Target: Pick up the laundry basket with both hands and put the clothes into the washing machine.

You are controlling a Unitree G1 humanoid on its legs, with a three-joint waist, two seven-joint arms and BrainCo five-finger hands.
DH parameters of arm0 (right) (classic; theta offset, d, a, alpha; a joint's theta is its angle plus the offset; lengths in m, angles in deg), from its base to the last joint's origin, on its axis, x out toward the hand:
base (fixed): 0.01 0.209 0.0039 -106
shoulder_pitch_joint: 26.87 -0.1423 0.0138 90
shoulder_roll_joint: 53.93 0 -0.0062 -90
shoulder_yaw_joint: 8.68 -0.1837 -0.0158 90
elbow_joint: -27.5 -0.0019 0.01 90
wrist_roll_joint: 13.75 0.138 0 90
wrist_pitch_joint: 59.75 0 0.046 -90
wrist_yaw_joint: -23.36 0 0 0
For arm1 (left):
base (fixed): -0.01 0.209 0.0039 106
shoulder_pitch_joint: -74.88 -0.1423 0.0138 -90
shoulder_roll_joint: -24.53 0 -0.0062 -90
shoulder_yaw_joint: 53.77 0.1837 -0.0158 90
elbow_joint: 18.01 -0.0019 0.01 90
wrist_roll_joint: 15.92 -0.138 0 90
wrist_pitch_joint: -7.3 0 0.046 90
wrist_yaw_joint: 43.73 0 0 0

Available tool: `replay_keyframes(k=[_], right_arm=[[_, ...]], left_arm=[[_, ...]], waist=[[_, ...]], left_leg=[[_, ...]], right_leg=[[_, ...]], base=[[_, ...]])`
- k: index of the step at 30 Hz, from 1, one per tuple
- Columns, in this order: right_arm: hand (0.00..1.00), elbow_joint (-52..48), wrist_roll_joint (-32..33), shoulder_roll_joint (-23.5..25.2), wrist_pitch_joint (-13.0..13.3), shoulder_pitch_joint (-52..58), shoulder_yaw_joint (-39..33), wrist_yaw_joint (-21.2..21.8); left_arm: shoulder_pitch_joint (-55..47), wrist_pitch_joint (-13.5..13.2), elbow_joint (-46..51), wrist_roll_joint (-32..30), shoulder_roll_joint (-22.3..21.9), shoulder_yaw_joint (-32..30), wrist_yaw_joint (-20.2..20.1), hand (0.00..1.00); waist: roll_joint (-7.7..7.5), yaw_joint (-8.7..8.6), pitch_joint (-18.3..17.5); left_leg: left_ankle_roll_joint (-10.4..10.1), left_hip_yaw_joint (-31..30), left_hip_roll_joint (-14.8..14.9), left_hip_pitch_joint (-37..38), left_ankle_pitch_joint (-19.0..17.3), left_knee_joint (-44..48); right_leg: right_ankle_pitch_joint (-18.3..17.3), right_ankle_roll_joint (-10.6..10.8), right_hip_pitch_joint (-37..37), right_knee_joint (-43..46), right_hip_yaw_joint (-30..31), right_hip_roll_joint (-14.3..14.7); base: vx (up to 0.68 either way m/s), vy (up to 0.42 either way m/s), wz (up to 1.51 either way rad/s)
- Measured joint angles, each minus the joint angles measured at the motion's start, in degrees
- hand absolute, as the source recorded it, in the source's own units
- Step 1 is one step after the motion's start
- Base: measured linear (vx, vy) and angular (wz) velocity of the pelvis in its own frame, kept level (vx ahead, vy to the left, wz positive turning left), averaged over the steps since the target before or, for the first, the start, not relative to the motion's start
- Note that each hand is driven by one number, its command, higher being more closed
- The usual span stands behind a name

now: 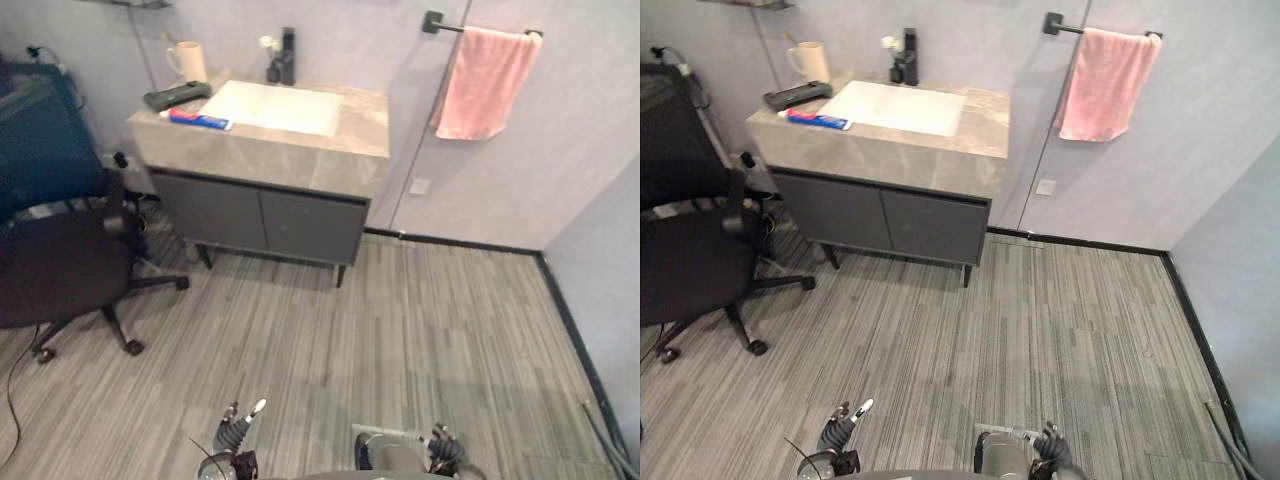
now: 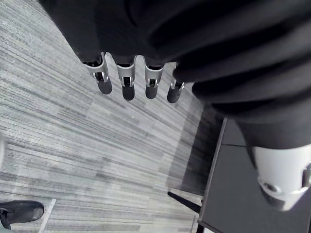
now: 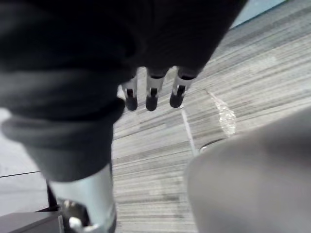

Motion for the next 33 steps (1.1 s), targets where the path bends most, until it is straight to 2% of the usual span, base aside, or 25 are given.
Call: replay_keyframes(k=[1,2,4,5,6,8,9,10,11,12,14,15,16,19,21,24,25,26,27,28,29,30,31,32,33], right_arm=[[0.00,0.1,-0.3,-0.3,-0.1,0.2,0.5,-0.1],[0.00,0.0,-0.4,-0.7,-0.2,0.1,0.9,-0.1],[0.00,0.9,-0.4,-0.3,-0.1,-0.2,0.7,-0.5],[0.00,1.8,-0.3,-0.2,0.0,-0.3,0.7,-0.6],[0.00,1.8,-0.3,-0.2,0.0,-0.4,0.7,-0.6],[0.00,2.4,-0.2,-0.6,0.1,-0.9,0.9,-0.6],[0.00,2.6,-0.1,-1.2,0.2,-0.8,0.9,-0.5],[0.00,3.1,-0.1,-1.6,0.2,-0.9,0.8,-0.5],[0.00,3.0,-0.1,-1.3,0.3,-0.8,0.8,-0.5],[0.00,3.0,-0.1,-1.1,0.5,-0.7,0.9,-0.5],[0.00,2.8,0.2,-0.5,0.8,-0.9,0.8,-0.5],[0.00,2.8,0.2,-0.2,0.9,-1.1,0.8,-0.5],[0.00,2.9,0.2,0.0,0.9,-1.1,0.9,-0.4],[0.00,2.8,0.2,-0.1,0.9,-1.0,0.7,-0.2],[0.00,3.1,0.2,-0.5,0.7,-0.9,0.4,-0.1],[0.00,4.1,0.2,-1.2,0.5,-1.3,0.1,0.3],[0.00,4.2,0.1,-1.3,0.2,-1.4,-0.2,0.4],[0.00,4.3,0.1,-1.3,0.0,-1.6,-0.2,0.5],[0.00,5.3,0.1,-1.1,-0.3,-1.8,0.2,0.6],[0.00,5.8,0.1,-1.1,-0.3,-1.9,0.8,0.6],[0.00,6.8,0.0,-1.7,-0.5,-2.4,2.3,0.5],[0.00,6.9,-0.2,-2.5,-0.5,-2.7,4.1,0.4],[0.00,7.0,-0.6,-3.9,-0.5,-3.3,6.4,0.5],[0.00,6.9,-0.3,-4.7,-0.5,-3.4,6.8,0.6],[0.00,7.0,-0.9,-5.8,-0.5,-3.7,7.9,0.5]], left_arm=[[0.0,0.0,0.1,0.0,-0.7,-1.0,0.0,0.00],[0.1,0.0,0.1,0.1,-0.9,-1.5,0.0,0.00],[0.6,0.0,-0.9,0.1,-0.1,-1.2,0.1,0.00],[1.0,0.0,-1.5,0.1,0.2,-1.1,0.3,0.00],[1.4,0.0,-1.6,0.1,0.2,-0.9,0.3,0.00],[2.6,-0.1,-1.7,0.1,-0.5,0.4,0.2,0.00],[2.5,0.0,-1.8,0.1,-1.0,2.3,0.1,0.00],[3.2,0.0,-2.0,0.4,-1.1,3.7,-0.1,0.00],[3.5,0.0,-2.1,0.7,-1.0,4.0,0.0,0.00],[4.1,0.0,-2.2,0.8,-1.0,4.4,-0.1,0.00],[5.2,0.0,-3.4,1.1,-0.3,6.0,-0.3,0.00],[5.4,0.1,-3.5,1.1,0.3,6.6,-1.1,0.00],[5.5,0.1,-3.5,1.1,0.6,6.7,-1.4,0.00],[5.7,0.1,-4.0,1.0,1.6,6.6,-1.5,0.00],[5.2,0.1,-4.8,1.0,4.1,6.4,-1.3,0.00],[4.4,0.1,-6.4,1.0,6.3,5.7,-1.2,0.00],[3.9,0.1,-6.7,1.0,6.9,5.6,-1.1,0.00],[3.6,0.1,-6.8,1.0,7.1,5.6,-1.0,0.00],[3.0,0.1,-6.9,1.1,7.5,5.5,-0.9,0.00],[2.8,0.1,-7.1,1.1,7.9,5.3,-0.9,0.00],[2.5,0.0,-7.8,1.1,7.6,5.2,-0.6,0.00],[2.4,0.0,-8.0,1.1,6.8,4.9,-0.3,0.00],[2.8,-0.1,-8.1,1.0,5.2,4.2,0.0,0.00],[3.0,0.0,-8.3,1.0,3.8,4.1,0.1,0.00],[3.2,-0.1,-8.2,1.0,2.2,4.2,0.0,0.00]], waist=[[0.77,-0.02,0.0],[1.24,-0.03,0.4],[0.90,0.07,0.8],[-0.25,-0.10,1.1],[-0.31,-0.13,1.1],[0.20,-0.24,1.0],[1.48,-0.38,0.4],[1.45,-0.55,0.2],[1.57,-0.55,-0.3],[0.81,-0.72,-0.1],[0.00,-1.17,0.8],[-0.38,-1.65,1.1],[0.08,-1.68,1.4],[0.05,-1.58,1.5],[0.65,-1.28,1.5],[1.13,-0.38,1.2],[1.03,0.03,1.1],[0.80,0.03,0.9],[-0.17,0.01,0.3],[-0.51,0.00,0.0],[0.05,0.22,-1.1],[0.98,0.87,-1.5],[1.49,0.95,-1.3],[2.73,0.77,-1.0],[3.68,0.57,-1.1]], left_leg=[[-1.8,1.3,1.4,-2.8,1.7,6.2],[-2.3,3.5,3.1,-6.2,6.5,14.3],[-1.6,10.1,7.6,-8.6,6.2,20.4],[-0.7,14.6,9.3,-8.2,5.6,17.7],[-0.9,15.9,9.3,-8.2,5.3,15.3],[-2.4,16.5,7.1,-7.6,4.9,0.6],[-3.2,16.6,6.4,-6.2,6.4,-10.6],[-1.8,17.2,5.7,-4.8,6.6,-16.5],[-1.3,17.4,5.1,-4.6,7.8,-18.0],[-0.9,17.8,4.5,-5.0,8.5,-19.5],[-0.6,18.4,4.4,-5.5,8.2,-18.4],[0.0,18.7,4.6,-5.5,7.7,-17.6],[0.0,19.1,5.0,-5.6,7.6,-17.0],[0.2,20.3,6.8,-5.1,7.6,-15.5],[0.0,20.4,10.0,-5.5,7.6,-14.3],[-2.6,20.4,14.3,-8.0,7.2,-11.1],[-4.4,20.1,16.6,-10.1,7.1,-9.1],[-5.5,20.0,17.3,-10.8,7.1,-8.4],[-7.8,19.8,18.4,-12.1,7.3,-7.3],[-9.1,19.6,18.9,-12.8,7.5,-7.0],[-11.5,19.2,21.2,-13.0,8.9,-8.2],[-12.4,19.3,22.5,-12.7,10.8,-10.5],[-13.1,18.8,23.2,-11.4,14.0,-14.3],[-13.0,17.9,24.2,-11.0,15.8,-16.3],[-12.0,15.9,24.8,-10.2,21.0,-19.4]], right_leg=[[-0.4,-0.7,0.7,-0.4,-0.2,1.3],[-0.9,-1.9,2.3,-1.1,-0.3,2.5],[-0.7,-3.0,5.9,-2.7,-0.2,3.0],[-0.6,-3.3,7.8,-4.6,0.0,2.6],[-0.5,-3.4,8.5,-5.3,0.2,2.3],[0.1,-3.3,8.9,-7.3,0.6,1.2],[0.8,-2.8,8.6,-8.9,0.7,1.6],[1.7,-2.2,8.3,-10.7,1.6,1.5],[2.5,-1.6,8.3,-11.7,2.0,1.1],[3.5,-1.3,8.2,-13.2,2.4,0.7],[3.5,-1.1,7.7,-12.5,2.7,0.4],[2.8,-0.1,7.5,-10.8,2.9,0.4],[2.6,0.1,7.2,-9.9,2.9,0.4],[-2.4,0.0,4.8,1.5,1.0,-1.2],[-4.7,1.3,5.1,8.4,-1.3,-5.6],[-4.3,2.0,5.1,11.1,-0.1,-11.1],[-3.2,2.8,5.2,11.1,2.0,-13.6],[-2.3,3.0,5.2,10.8,2.8,-14.2],[2.9,4.4,5.6,7.6,4.5,-15.6],[1.6,9.7,6.3,5.3,5.4,-15.3],[-2.0,13.9,8.3,0.3,4.1,-13.3],[-4.1,13.5,9.6,-3.4,3.0,-12.0],[-6.9,12.0,10.1,-5.7,2.1,-10.7],[-6.8,11.7,10.0,-5.3,1.7,-9.2],[-7.1,10.8,10.0,-3.8,1.1,-7.8]], base=[[0.40,-0.300,-0.16],[0.29,-0.201,-0.20],[0.27,-0.194,-0.17],[0.16,-0.133,-0.07],[0.16,-0.119,-0.05],[0.09,0.019,-0.05],[0.08,0.108,-0.12],[0.05,0.110,-0.11],[0.08,0.109,-0.13],[0.06,0.073,-0.10],[0.01,0.098,-0.10],[-0.04,0.094,-0.05],[-0.03,0.054,-0.07],[-0.04,0.022,-0.03],[-0.05,-0.105,-0.05],[-0.09,-0.265,-0.33],[-0.11,-0.358,-0.36],[-0.12,-0.434,-0.37],[-0.09,-0.400,-0.29],[-0.15,-0.637,-0.45],[-0.12,-0.542,-0.49],[-0.13,-0.637,-0.54],[-0.07,-0.417,-0.29],[-0.10,-0.482,0.06],[-0.12,-0.416,0.41]])
